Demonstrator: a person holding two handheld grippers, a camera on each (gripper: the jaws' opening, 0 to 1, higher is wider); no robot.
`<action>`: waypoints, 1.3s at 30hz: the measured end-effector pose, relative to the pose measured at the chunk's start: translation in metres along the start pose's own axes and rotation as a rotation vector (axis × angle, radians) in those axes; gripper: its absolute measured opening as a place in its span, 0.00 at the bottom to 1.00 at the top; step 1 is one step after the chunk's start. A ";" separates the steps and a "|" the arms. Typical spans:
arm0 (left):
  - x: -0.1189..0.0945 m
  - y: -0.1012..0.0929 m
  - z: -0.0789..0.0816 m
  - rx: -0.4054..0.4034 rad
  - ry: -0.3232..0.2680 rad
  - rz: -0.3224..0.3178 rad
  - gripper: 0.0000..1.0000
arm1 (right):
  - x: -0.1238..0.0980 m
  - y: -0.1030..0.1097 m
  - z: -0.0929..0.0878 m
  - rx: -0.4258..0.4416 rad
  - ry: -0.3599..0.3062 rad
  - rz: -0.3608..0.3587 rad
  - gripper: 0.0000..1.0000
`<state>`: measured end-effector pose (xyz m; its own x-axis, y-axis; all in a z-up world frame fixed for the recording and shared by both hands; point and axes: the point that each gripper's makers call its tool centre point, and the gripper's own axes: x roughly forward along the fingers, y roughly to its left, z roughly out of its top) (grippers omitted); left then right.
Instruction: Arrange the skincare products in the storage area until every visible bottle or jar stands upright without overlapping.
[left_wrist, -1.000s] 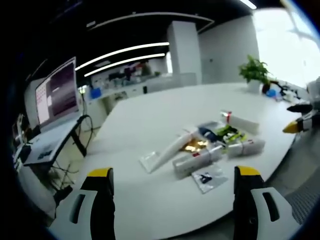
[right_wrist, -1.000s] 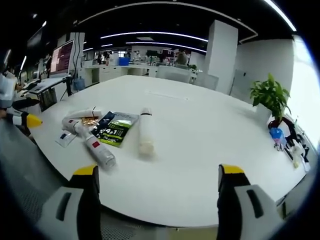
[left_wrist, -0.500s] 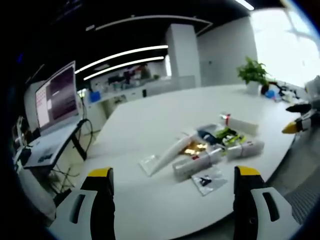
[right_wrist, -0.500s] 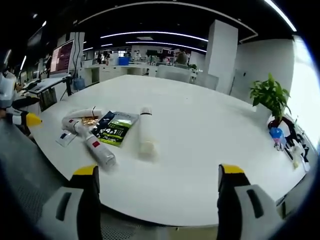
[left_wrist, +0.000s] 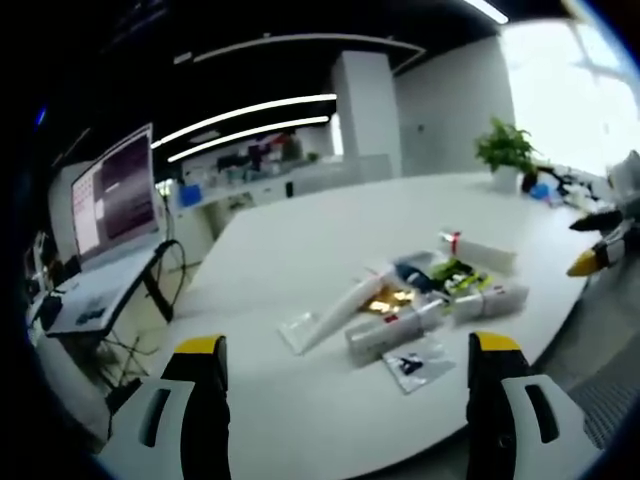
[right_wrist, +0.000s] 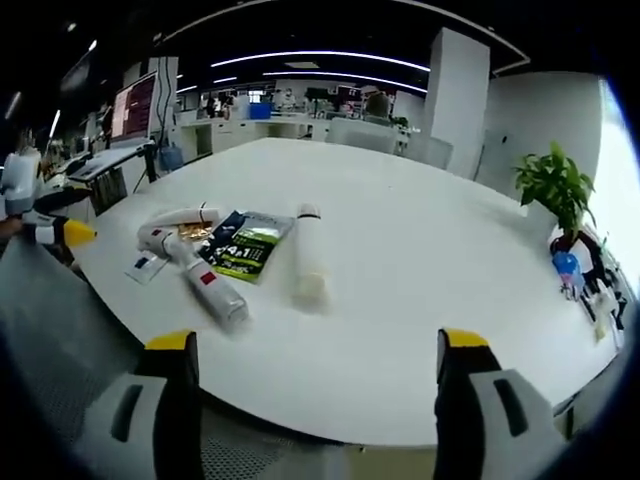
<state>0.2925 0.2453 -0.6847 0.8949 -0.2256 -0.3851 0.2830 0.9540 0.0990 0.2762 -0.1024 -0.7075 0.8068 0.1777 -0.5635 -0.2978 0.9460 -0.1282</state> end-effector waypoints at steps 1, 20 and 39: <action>0.000 0.000 0.000 0.000 0.000 -0.001 0.97 | 0.000 -0.001 0.002 0.003 0.003 0.004 0.99; 0.000 -0.002 0.001 -0.006 -0.006 -0.008 0.97 | 0.030 -0.001 0.034 -0.041 0.084 0.113 0.99; -0.001 -0.003 0.005 -0.008 -0.029 -0.008 0.97 | 0.090 -0.002 0.045 -0.169 0.230 0.231 0.93</action>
<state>0.2923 0.2422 -0.6803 0.9023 -0.2387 -0.3590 0.2875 0.9537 0.0885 0.3726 -0.0765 -0.7217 0.5778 0.2978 -0.7599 -0.5548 0.8262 -0.0980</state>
